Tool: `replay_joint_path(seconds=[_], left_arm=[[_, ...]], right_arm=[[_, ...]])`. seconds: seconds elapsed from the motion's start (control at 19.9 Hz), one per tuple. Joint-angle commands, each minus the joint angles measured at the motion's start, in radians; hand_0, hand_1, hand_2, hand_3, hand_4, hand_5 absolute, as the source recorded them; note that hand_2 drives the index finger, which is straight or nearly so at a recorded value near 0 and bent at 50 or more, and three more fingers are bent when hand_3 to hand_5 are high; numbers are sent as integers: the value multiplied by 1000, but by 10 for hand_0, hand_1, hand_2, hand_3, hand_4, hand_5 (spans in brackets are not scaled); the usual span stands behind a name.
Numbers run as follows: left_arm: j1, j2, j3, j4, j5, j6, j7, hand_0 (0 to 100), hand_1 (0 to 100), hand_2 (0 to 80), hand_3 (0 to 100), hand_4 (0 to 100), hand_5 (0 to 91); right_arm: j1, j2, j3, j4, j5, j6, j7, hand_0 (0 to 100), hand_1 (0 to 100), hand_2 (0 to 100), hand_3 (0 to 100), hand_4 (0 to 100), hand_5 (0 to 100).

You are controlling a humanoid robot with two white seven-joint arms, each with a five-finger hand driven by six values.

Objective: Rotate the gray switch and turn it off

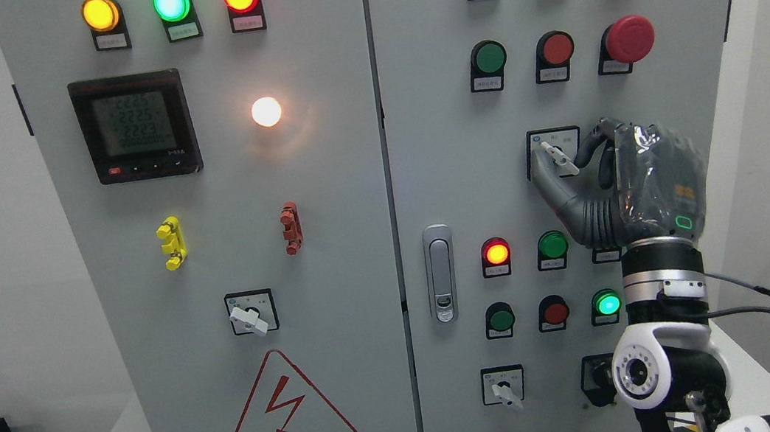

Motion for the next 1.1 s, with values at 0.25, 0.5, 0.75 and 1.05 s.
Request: replay_joint_path(seconds=[0.25, 0.5, 0.75, 1.05], left_arm=[[-9, 0, 8, -25, 20, 1, -1, 120, 389, 0, 0, 0, 0], [-9, 0, 8, -25, 20, 0, -1, 120, 389, 0, 0, 0, 0], [-9, 0, 8, -25, 20, 0, -1, 120, 389, 0, 0, 0, 0], [-9, 0, 8, -25, 20, 0, -1, 120, 389, 0, 0, 0, 0]], right_arm=[[0, 0, 12, 1, -1, 0, -1, 286, 293, 692, 1000, 1000, 1000], [0, 0, 12, 1, -1, 0, -1, 302, 296, 698, 1000, 1000, 1000], [0, 0, 12, 1, -1, 0, 1, 323, 305, 704, 1000, 1000, 1000], [0, 0, 14, 0, -1, -1, 21, 358, 307, 707, 1000, 1000, 1000]])
